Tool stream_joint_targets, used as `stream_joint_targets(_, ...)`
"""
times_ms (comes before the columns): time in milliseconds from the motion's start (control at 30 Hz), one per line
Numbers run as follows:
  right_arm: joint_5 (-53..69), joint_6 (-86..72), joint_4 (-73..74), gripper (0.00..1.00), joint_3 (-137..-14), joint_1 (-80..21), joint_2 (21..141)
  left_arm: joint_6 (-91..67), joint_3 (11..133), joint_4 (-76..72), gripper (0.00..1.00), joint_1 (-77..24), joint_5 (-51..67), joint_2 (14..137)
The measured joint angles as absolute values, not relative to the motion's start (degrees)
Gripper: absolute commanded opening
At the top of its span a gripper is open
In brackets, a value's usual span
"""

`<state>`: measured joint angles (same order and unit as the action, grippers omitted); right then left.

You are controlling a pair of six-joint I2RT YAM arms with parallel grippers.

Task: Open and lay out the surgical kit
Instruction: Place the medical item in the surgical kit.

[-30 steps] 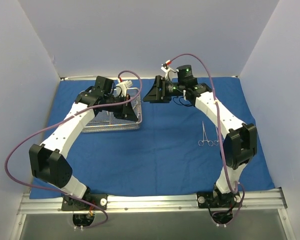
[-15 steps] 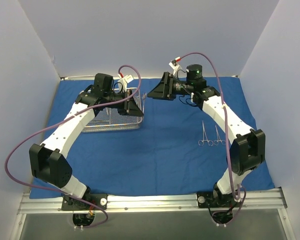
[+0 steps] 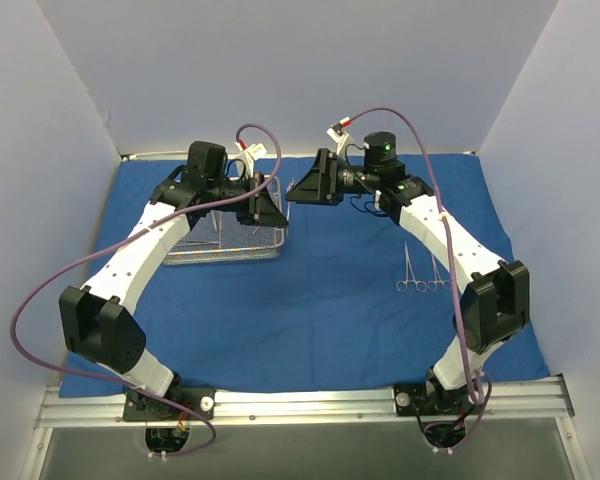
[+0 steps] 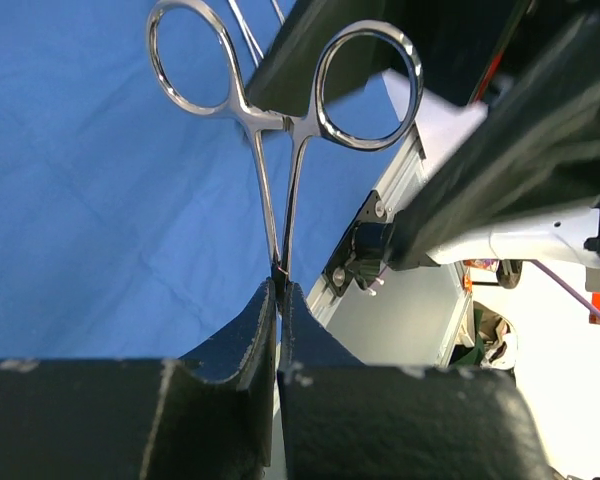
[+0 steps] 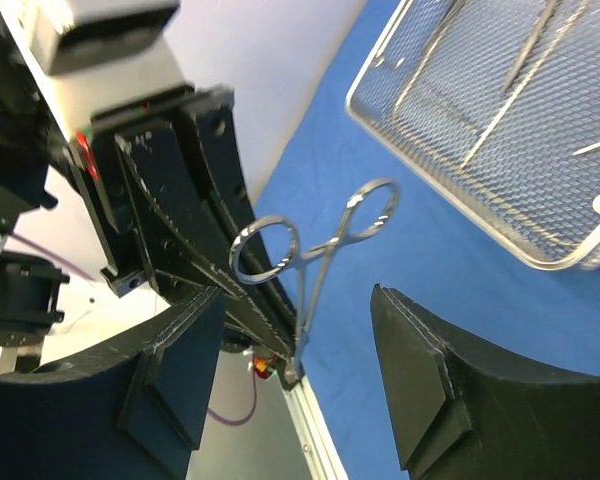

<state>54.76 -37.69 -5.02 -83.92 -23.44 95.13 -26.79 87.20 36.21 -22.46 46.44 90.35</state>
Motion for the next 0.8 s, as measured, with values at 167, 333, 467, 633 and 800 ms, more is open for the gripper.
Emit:
stream_joint_targets(167, 55.0, -37.7, -5.1, 0.56, -84.2, -25.1, 96.3, -27.0, 88.0, 36.1, 0.02, -22.5, 46.5, 90.7)
stream_joint_targets(333, 54.9, -39.2, -7.6, 0.06, -84.5, -25.1, 99.7, -27.9, 88.0, 35.9, 0.02, -22.5, 46.5, 90.9)
stream_joint_targets(467, 54.9, -42.6, -10.7, 0.0, -84.5, -25.1, 101.8, -28.1, 88.0, 35.7, 0.03, -22.7, 46.6, 90.9)
stream_joint_targets(633, 53.8, -43.7, -11.2, 0.0, -85.0, -25.1, 102.0, -26.9, 89.3, 37.6, 0.39, -22.9, 44.4, 91.0)
stream_joint_targets(800, 49.2, -43.2, -7.1, 0.0, -86.8, -24.8, 101.9, -25.5, 92.2, 39.6, 0.53, -23.4, 38.9, 91.0)
